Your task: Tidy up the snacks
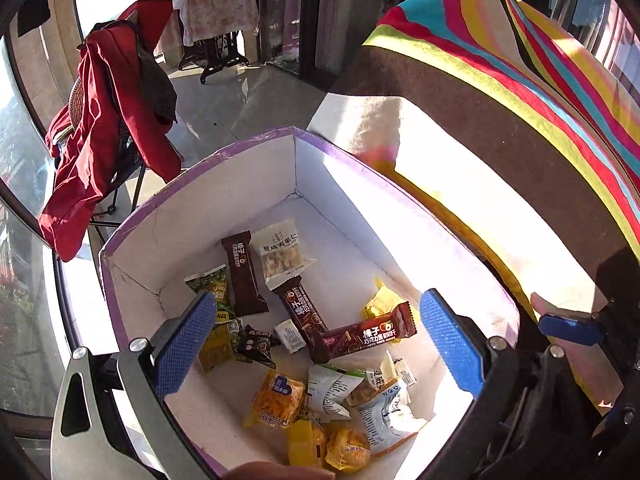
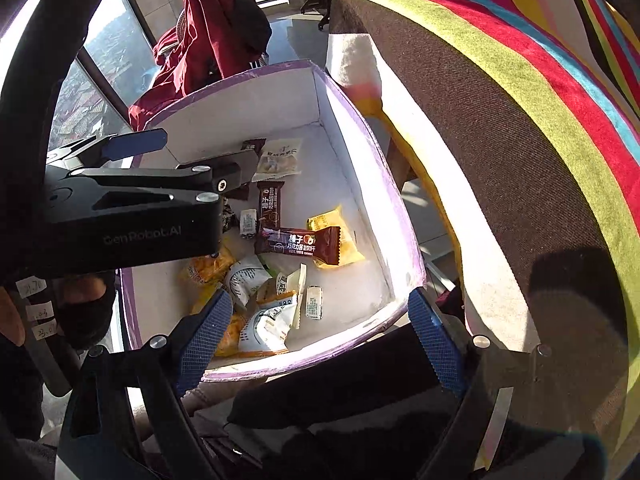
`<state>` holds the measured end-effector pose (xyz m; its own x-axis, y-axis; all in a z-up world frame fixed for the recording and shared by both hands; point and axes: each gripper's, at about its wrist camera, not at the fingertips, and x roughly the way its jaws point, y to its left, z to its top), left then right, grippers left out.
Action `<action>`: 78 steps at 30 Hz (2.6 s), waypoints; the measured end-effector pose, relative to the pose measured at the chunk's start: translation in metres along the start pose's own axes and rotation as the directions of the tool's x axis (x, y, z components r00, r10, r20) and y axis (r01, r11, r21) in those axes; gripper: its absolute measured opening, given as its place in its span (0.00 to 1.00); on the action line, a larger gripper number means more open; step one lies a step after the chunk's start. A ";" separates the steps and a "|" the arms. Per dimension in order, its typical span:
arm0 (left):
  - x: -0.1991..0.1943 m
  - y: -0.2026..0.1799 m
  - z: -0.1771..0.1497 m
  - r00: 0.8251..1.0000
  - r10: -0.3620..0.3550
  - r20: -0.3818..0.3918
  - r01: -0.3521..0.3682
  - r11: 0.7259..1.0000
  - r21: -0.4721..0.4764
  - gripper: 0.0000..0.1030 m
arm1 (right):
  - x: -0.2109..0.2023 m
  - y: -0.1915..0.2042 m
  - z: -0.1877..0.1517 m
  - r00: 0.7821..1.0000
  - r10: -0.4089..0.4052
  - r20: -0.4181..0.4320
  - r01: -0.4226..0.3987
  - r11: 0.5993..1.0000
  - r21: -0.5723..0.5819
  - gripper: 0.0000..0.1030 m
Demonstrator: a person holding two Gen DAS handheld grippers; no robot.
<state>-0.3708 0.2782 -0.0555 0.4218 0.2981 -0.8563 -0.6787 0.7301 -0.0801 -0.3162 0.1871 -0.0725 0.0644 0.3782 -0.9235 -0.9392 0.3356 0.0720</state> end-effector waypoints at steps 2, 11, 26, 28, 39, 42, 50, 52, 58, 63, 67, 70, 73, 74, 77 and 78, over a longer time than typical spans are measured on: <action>0.005 0.002 -0.004 1.000 -0.006 -0.021 0.006 1.000 -0.014 0.98 | 0.002 0.001 -0.001 1.000 0.000 -0.009 0.000 1.000 -0.004 0.84; 0.010 0.005 -0.006 0.999 -0.006 -0.037 0.005 1.000 -0.031 0.98 | 0.007 0.008 -0.001 1.000 -0.001 -0.025 0.000 1.000 -0.025 0.84; 0.011 0.002 -0.007 0.999 -0.006 -0.043 0.005 0.999 -0.033 0.98 | 0.011 0.008 -0.002 0.999 0.009 -0.041 -0.010 1.000 -0.015 0.84; 0.011 0.002 -0.007 0.999 -0.007 -0.044 0.006 0.999 -0.032 0.98 | 0.012 0.009 -0.002 0.999 0.009 -0.044 -0.010 1.000 -0.013 0.84; 0.013 0.002 -0.006 0.999 -0.010 -0.049 0.008 1.000 -0.030 0.98 | 0.015 0.010 -0.001 0.999 0.010 -0.051 -0.010 1.000 -0.009 0.84; 0.013 0.002 -0.006 0.999 -0.012 -0.052 0.011 1.000 -0.029 0.98 | 0.015 0.011 -0.001 0.999 0.010 -0.051 -0.010 1.000 -0.009 0.84; 0.013 0.003 -0.005 0.998 -0.014 -0.055 0.013 1.000 -0.026 0.98 | 0.016 0.011 -0.002 0.998 0.012 -0.056 -0.012 1.000 -0.005 0.84; 0.014 0.003 -0.005 0.998 -0.013 -0.057 0.012 1.000 -0.024 0.98 | 0.016 0.010 -0.002 0.998 0.013 -0.057 -0.013 1.000 -0.002 0.84; 0.015 0.003 -0.005 0.998 -0.010 -0.061 0.008 0.999 -0.031 0.98 | 0.016 0.011 -0.003 0.998 0.014 -0.059 -0.014 1.000 0.002 0.84; 0.016 0.005 -0.006 0.998 -0.006 -0.063 0.004 0.999 -0.033 0.98 | 0.016 0.010 -0.003 0.998 0.015 -0.059 -0.014 1.000 0.001 0.84; 0.016 0.007 -0.007 0.998 -0.002 -0.066 0.000 0.999 -0.036 0.98 | 0.017 0.010 -0.003 0.998 0.015 -0.063 -0.016 1.000 -0.004 0.84; 0.015 0.008 -0.007 0.998 0.001 -0.068 -0.003 0.999 -0.039 0.98 | 0.018 0.010 -0.003 0.998 0.016 -0.064 -0.017 1.000 -0.006 0.84; 0.015 0.009 -0.006 0.997 -0.008 -0.071 0.005 0.999 -0.047 0.98 | 0.018 0.011 -0.003 0.998 0.017 -0.064 -0.017 1.000 -0.006 0.84; 0.015 0.009 -0.006 0.998 -0.007 -0.069 0.004 0.999 -0.046 0.98 | 0.018 0.011 -0.003 0.998 0.017 -0.065 -0.017 1.000 -0.005 0.84; 0.015 0.009 -0.005 0.997 -0.015 -0.071 0.012 0.999 -0.046 0.98 | 0.018 0.010 -0.003 0.998 0.017 -0.065 -0.018 1.000 -0.006 0.84; 0.015 0.009 -0.005 0.997 -0.020 -0.072 0.016 0.999 -0.049 0.98 | 0.018 0.011 -0.002 0.998 0.017 -0.066 -0.018 1.000 -0.006 0.84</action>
<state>-0.3734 0.2858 -0.0719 0.3909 0.2389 -0.8889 -0.7003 0.7039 -0.1188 -0.3260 0.1955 -0.0894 0.0258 0.3266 -0.9448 -0.9423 0.3235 0.0861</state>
